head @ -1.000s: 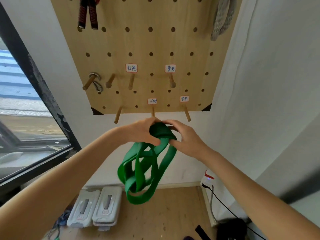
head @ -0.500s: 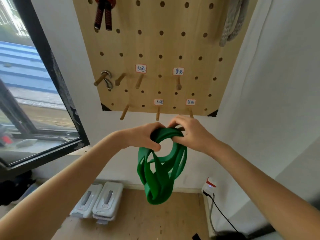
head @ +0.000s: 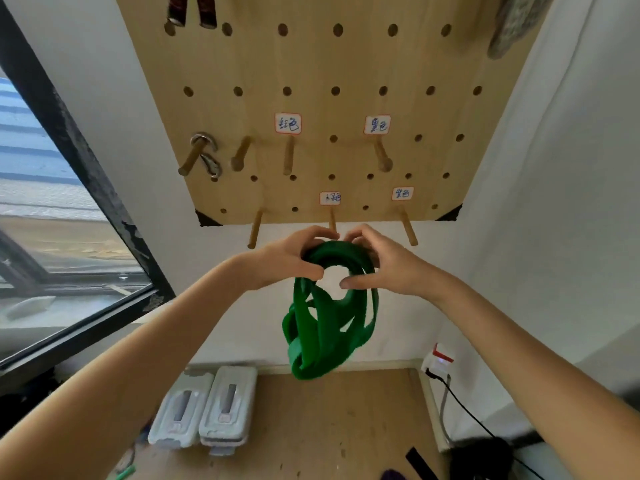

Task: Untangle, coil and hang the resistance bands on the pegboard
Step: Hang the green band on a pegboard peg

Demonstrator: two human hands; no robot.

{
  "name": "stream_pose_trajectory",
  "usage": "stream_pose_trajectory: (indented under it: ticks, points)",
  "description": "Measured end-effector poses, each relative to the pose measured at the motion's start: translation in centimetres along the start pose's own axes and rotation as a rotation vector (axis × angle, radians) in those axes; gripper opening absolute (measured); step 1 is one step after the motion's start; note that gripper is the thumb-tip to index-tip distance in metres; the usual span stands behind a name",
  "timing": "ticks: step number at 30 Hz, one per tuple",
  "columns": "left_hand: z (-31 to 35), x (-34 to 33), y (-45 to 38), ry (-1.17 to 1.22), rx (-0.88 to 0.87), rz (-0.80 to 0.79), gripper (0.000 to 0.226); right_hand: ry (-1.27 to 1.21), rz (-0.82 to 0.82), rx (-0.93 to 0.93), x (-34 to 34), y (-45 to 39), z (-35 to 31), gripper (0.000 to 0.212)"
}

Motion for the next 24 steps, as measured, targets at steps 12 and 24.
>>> stream_pose_trajectory:
  ticks: [12,24]
  points:
    - [-2.9,5.1,-11.2,-0.583,-0.015,0.400,0.042,0.331,0.279,-0.054,3.1,-8.3,6.6,0.033]
    - [-6.9,7.8,-16.4,-0.311,-0.106,0.588,0.036,0.170,0.201,-0.052,4.2,-12.3,14.9,0.044]
Point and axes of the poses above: each hand's wrist, its own y-axis away from the middle knuckle, its own x-axis out of the back of the hand, z = x × y, the point moved 9 cm from there along -y, towards the middle knuckle, and after that the axes turned 12 degrees about x, right-handed, at the moved point
